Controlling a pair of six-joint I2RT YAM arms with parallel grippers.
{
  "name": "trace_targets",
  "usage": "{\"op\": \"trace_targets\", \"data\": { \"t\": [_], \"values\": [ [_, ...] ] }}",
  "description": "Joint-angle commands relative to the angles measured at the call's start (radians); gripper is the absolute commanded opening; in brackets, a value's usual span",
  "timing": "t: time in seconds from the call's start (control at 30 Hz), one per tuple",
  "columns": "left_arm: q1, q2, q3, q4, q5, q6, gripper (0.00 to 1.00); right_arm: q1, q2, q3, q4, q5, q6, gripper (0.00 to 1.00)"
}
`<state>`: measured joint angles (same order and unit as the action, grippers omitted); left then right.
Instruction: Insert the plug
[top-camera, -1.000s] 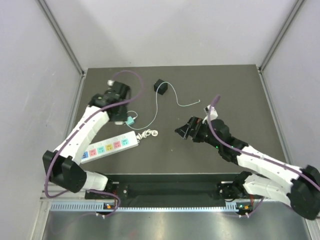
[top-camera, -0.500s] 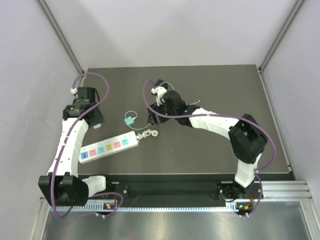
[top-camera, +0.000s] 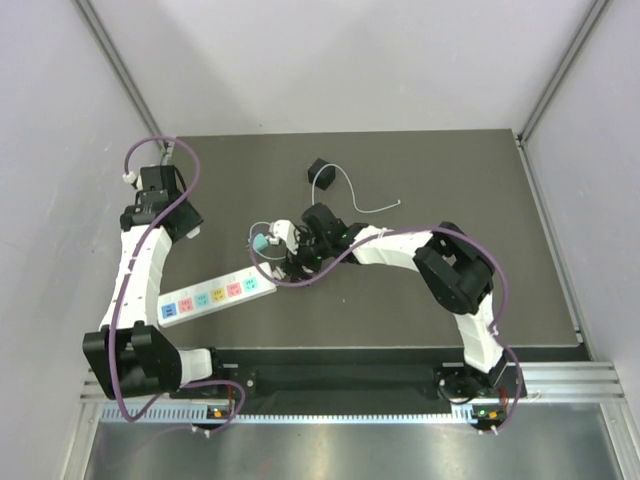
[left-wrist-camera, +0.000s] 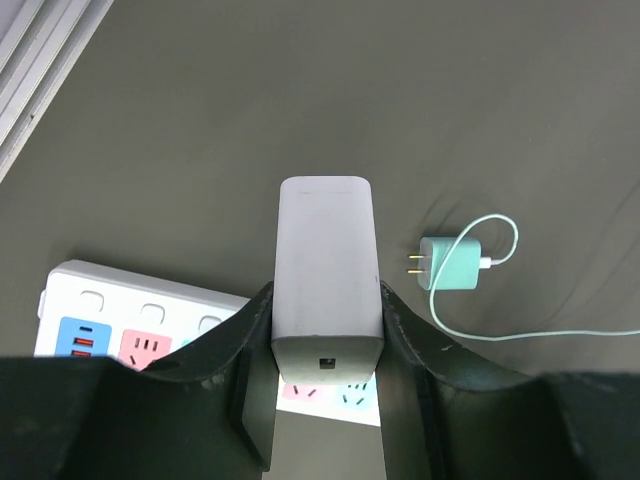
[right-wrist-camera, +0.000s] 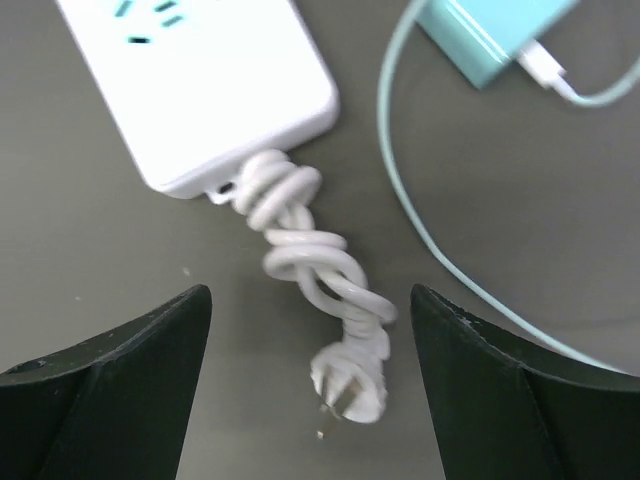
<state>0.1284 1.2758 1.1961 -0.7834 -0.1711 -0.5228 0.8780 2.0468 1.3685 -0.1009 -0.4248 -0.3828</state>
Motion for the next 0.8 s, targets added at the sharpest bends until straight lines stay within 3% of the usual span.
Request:
{"op": "trace_targets", "data": {
  "t": [0.0,0.2,0.3,0.43,0.63,0.77],
  "values": [
    [0.005,-0.003,0.011,0.084,0.010,-0.013,0.00,0.045,-0.007,0.035,0.030,-0.066,-0.108,0.80],
    [0.004,0.002,0.010,0.098,0.088,0.027,0.00,0.085,0.104,0.133,-0.007,0.015,-0.125,0.76],
    [0.004,0.019,0.019,0.073,0.094,0.067,0.00,0.087,0.122,0.135,0.047,0.027,-0.084,0.67],
    [0.004,0.045,0.029,0.032,0.072,0.128,0.00,0.085,0.112,0.083,0.153,0.110,-0.001,0.39],
    [-0.045,0.062,0.091,-0.039,-0.031,0.236,0.00,0.078,0.073,-0.012,0.271,0.222,0.195,0.04],
    [-0.121,0.065,0.157,-0.074,-0.137,0.294,0.00,0.072,0.038,-0.098,0.323,0.305,0.352,0.00]
  ]
}}
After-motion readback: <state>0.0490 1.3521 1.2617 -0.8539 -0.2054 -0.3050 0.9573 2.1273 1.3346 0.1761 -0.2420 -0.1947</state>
